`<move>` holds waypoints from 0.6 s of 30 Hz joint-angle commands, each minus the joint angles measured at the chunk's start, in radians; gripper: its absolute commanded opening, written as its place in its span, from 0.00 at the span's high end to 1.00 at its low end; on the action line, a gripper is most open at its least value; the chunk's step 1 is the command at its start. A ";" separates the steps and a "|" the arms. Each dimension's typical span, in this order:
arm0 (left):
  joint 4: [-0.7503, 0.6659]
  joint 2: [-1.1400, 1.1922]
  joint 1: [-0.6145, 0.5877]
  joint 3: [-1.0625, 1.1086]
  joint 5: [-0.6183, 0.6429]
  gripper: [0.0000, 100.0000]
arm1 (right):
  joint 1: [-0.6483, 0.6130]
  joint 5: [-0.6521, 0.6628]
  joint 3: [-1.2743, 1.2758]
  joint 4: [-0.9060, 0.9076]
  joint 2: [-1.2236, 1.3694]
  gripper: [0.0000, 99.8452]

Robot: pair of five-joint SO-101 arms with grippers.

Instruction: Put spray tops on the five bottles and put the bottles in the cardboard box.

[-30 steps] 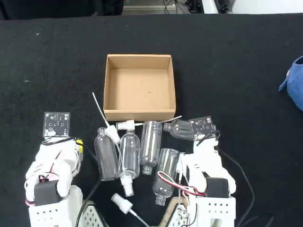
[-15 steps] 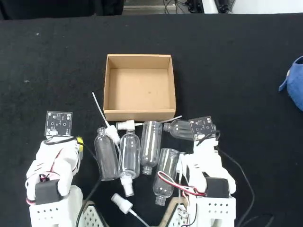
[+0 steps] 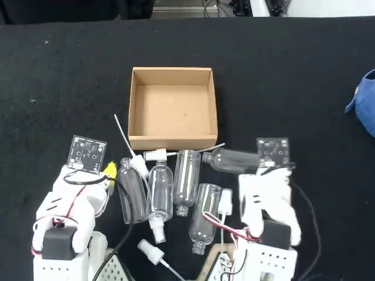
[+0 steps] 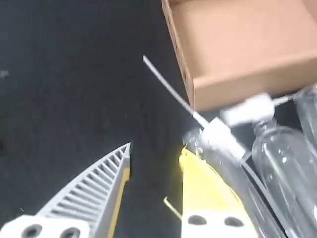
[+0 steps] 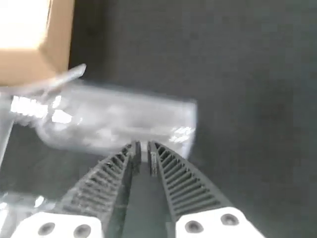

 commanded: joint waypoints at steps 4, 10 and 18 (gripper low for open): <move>-0.015 -0.005 0.013 -0.110 -0.006 0.97 | 0.106 0.180 -0.294 -0.025 -0.096 0.98; -0.015 0.054 0.005 -0.185 -0.006 0.95 | 0.100 0.183 -0.512 0.110 -0.094 0.98; -0.014 0.324 -0.104 -0.340 0.051 0.86 | 0.100 0.183 -0.835 0.236 0.053 0.98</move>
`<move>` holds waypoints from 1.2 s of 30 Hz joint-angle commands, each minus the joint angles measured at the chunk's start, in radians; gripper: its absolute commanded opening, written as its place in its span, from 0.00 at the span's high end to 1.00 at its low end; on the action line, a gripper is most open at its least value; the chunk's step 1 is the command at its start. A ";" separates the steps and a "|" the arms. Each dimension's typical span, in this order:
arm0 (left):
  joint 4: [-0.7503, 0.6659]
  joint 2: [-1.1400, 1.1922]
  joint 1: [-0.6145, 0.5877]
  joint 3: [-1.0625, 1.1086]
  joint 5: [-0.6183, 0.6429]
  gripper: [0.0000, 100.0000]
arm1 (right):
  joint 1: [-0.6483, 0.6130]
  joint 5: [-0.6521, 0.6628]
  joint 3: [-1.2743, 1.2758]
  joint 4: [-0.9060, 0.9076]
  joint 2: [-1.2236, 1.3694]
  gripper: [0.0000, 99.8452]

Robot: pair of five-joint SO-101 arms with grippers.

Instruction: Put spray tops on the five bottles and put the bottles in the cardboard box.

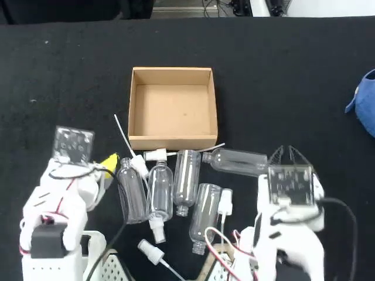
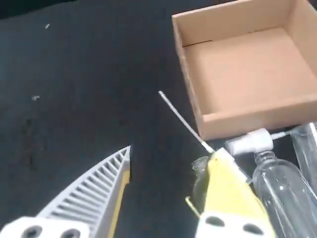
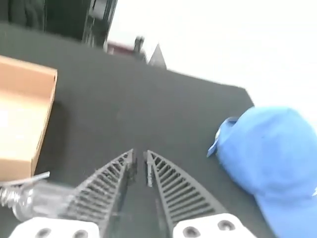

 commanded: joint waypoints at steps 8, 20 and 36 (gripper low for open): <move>0.011 0.292 -0.068 -0.094 0.037 0.86 | -0.005 0.000 -0.510 0.180 0.507 0.98; 0.095 0.307 0.119 -0.008 0.072 0.79 | -0.226 -0.002 -0.516 0.302 0.671 0.98; -0.130 0.307 0.165 0.268 0.166 0.79 | -0.226 0.009 -0.259 0.158 0.670 0.98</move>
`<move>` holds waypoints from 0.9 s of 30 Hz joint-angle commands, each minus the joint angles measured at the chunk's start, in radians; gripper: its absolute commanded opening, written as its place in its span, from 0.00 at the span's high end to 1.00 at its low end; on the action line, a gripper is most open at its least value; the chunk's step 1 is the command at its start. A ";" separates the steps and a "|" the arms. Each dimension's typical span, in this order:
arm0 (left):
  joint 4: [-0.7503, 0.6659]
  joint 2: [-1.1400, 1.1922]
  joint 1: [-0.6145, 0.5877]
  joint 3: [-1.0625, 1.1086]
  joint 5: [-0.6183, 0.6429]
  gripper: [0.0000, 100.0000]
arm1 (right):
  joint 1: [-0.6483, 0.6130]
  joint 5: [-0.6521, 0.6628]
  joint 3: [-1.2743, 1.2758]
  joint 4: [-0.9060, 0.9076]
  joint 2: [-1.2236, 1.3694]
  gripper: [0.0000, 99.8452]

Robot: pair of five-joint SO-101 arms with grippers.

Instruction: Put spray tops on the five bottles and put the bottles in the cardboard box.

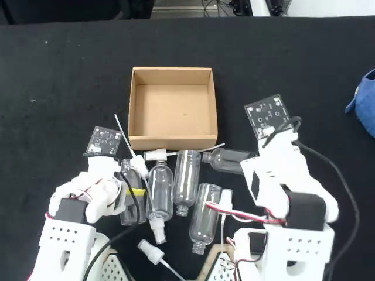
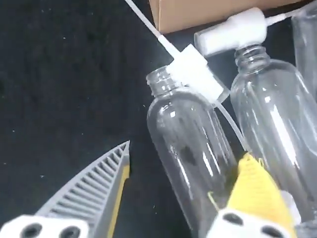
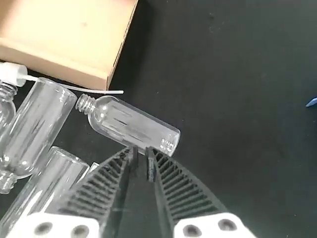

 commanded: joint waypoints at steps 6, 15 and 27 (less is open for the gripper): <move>-0.043 0.005 -0.048 0.054 -0.026 0.79 | -0.011 0.009 0.021 -0.046 -0.001 0.98; 0.034 0.006 -0.203 0.053 -0.298 0.95 | -0.015 0.005 0.021 -0.052 -0.001 0.98; 0.038 0.229 -0.555 -0.275 -0.482 0.97 | -0.017 0.002 0.019 -0.046 -0.001 0.98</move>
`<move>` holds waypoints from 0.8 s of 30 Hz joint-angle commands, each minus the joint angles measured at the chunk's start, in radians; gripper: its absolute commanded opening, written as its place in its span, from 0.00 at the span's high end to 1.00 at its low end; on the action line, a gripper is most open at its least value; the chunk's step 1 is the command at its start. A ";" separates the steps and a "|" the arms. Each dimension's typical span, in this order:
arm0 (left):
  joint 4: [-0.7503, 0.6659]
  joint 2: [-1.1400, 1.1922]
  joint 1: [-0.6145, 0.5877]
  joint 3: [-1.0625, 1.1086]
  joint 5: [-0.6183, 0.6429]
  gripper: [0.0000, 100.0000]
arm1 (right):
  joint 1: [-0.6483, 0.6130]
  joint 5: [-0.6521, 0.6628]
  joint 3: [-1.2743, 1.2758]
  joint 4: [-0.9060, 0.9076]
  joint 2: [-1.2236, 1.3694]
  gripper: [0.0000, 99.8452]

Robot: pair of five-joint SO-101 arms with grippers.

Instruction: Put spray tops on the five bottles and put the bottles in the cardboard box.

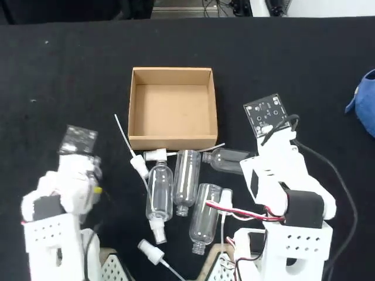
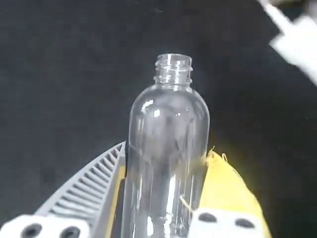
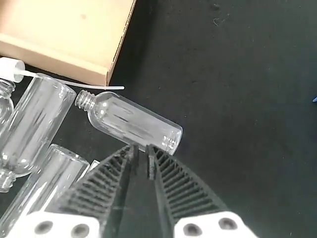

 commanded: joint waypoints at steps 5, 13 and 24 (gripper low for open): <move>0.037 0.551 -0.315 -0.429 -0.140 0.97 | -0.018 0.000 -0.005 -0.029 -0.002 0.98; 0.077 0.931 -0.495 -0.650 -0.339 0.97 | -0.018 0.008 -0.005 -0.026 -0.002 0.98; 0.084 1.026 -0.673 -0.723 -0.760 0.79 | -0.014 0.008 -0.005 -0.025 -0.002 0.98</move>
